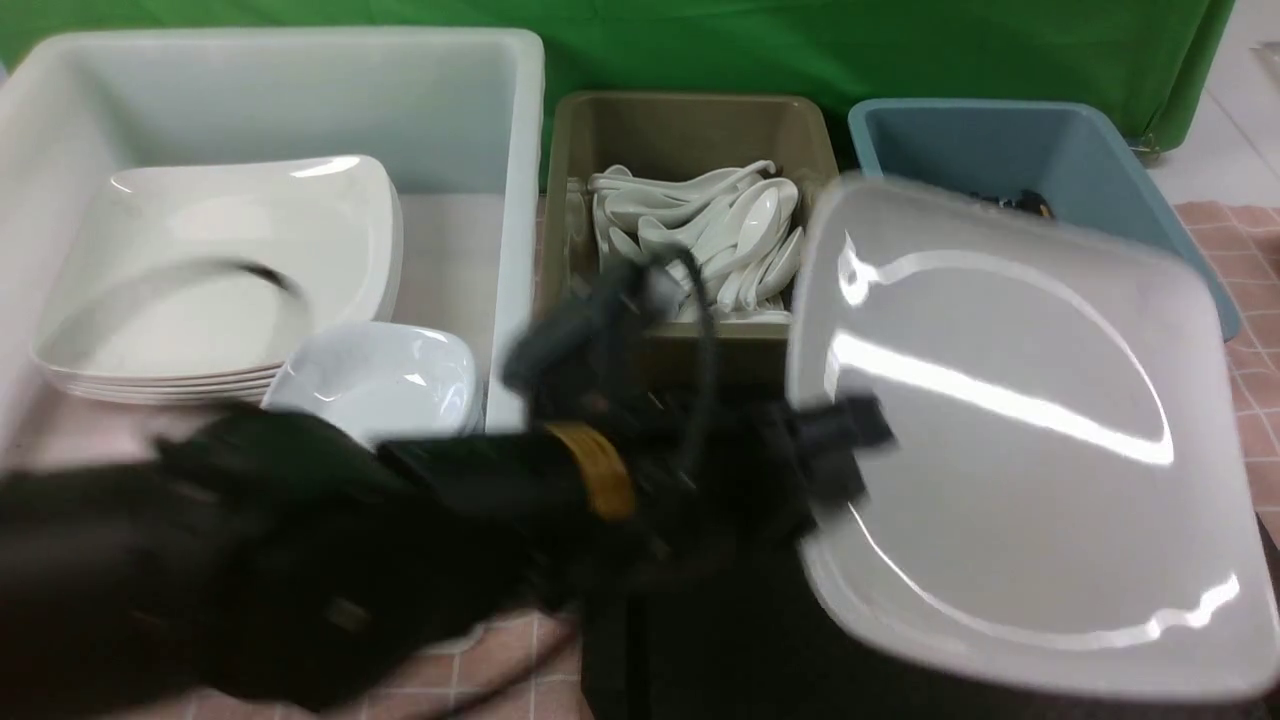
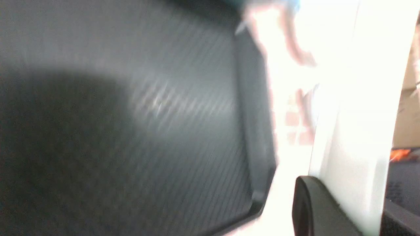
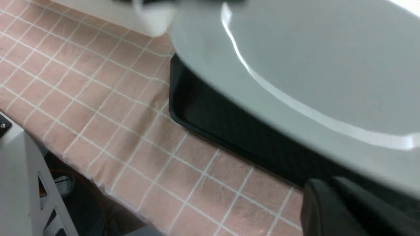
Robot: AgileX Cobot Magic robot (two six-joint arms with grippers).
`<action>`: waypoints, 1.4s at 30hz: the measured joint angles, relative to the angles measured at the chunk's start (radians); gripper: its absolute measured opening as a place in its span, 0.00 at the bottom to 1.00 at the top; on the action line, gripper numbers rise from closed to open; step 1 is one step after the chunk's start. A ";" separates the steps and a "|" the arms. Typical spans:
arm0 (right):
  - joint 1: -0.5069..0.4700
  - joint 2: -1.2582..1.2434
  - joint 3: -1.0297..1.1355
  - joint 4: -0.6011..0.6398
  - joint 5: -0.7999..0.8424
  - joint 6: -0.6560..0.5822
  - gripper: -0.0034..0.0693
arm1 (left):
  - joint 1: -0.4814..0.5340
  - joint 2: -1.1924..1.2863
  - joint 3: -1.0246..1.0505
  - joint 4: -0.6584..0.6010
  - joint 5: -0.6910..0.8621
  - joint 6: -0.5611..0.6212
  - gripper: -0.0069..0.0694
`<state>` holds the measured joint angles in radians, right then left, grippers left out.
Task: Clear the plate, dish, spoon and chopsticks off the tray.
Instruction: Use the left arm to put the plate into the large storage box on the left
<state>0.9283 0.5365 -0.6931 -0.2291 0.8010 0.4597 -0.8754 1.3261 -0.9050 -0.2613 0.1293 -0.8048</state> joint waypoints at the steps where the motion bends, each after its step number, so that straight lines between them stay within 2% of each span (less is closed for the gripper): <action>1: 0.000 0.000 0.000 -0.001 0.000 0.000 0.15 | 0.034 -0.046 -0.016 0.021 0.046 0.016 0.12; 2: 0.000 0.000 0.000 -0.004 0.000 0.000 0.15 | 0.104 -0.101 -0.046 0.038 0.139 0.049 0.11; 3: 0.000 0.000 0.000 -0.004 0.000 0.000 0.15 | 0.115 -0.118 -0.057 0.043 0.153 0.064 0.11; 4: 0.000 0.000 0.000 -0.005 0.000 0.000 0.15 | 0.212 -0.173 -0.104 0.055 0.264 0.134 0.11; 5: 0.000 0.000 0.000 -0.005 0.000 0.000 0.15 | 0.252 -0.202 -0.123 0.057 0.304 0.164 0.11; 6: 0.000 0.000 0.000 -0.005 0.000 0.000 0.15 | 0.374 -0.244 -0.169 0.060 0.411 0.227 0.11; 7: 0.000 0.000 0.000 -0.005 0.000 0.000 0.15 | 0.390 -0.254 -0.182 0.061 0.424 0.244 0.11; 8: 0.000 0.000 0.000 -0.005 -0.001 0.000 0.15 | 0.512 -0.280 -0.224 0.067 0.509 0.302 0.11; 9: 0.000 0.000 0.000 -0.005 -0.001 0.000 0.15 | 0.584 -0.288 -0.239 0.068 0.552 0.338 0.11; 10: 0.000 0.000 0.000 -0.005 -0.001 0.000 0.15 | 0.714 -0.294 -0.267 0.065 0.624 0.414 0.11; 11: 0.000 0.000 0.000 -0.005 -0.001 0.000 0.15 | 0.732 -0.294 -0.269 0.063 0.634 0.426 0.11; 14: 0.000 0.000 0.001 -0.005 -0.009 0.000 0.15 | 1.019 -0.253 -0.277 -0.033 0.766 0.630 0.11; 15: 0.000 0.000 0.001 -0.005 -0.012 0.000 0.15 | 1.057 -0.241 -0.277 -0.060 0.788 0.663 0.11; 17: 0.000 0.000 0.002 -0.006 -0.029 0.000 0.15 | 1.317 -0.137 -0.276 -0.348 0.858 0.938 0.12; 18: 0.000 0.000 0.002 -0.007 -0.030 0.000 0.15 | 1.317 -0.129 -0.276 -0.373 0.861 0.938 0.12; 19: 0.000 0.000 0.002 -0.007 -0.041 0.000 0.15 | 1.428 -0.074 -0.280 -0.542 0.886 1.065 0.12; 21: 0.000 0.000 0.002 -0.007 -0.049 0.000 0.15 | 1.531 0.018 -0.314 -0.757 0.920 1.183 0.11; 25: 0.000 0.000 0.002 -0.007 -0.050 0.000 0.15 | 1.590 0.141 -0.376 -0.864 0.911 1.269 0.11; 28: 0.000 0.000 0.002 -0.008 -0.051 0.000 0.15 | 1.590 0.242 -0.416 -0.863 0.903 1.321 0.11; 35: 0.000 0.000 0.002 -0.039 -0.053 -0.001 0.15 | 1.567 0.429 -0.578 -0.761 0.884 1.358 0.11; 42: 0.000 0.000 0.002 -0.048 -0.053 -0.002 0.16 | 1.462 0.529 -0.692 -0.614 0.810 1.359 0.11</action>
<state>0.9283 0.5365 -0.6912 -0.2776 0.7481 0.4575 0.5868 1.8548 -1.5968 -0.8750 0.9389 0.5540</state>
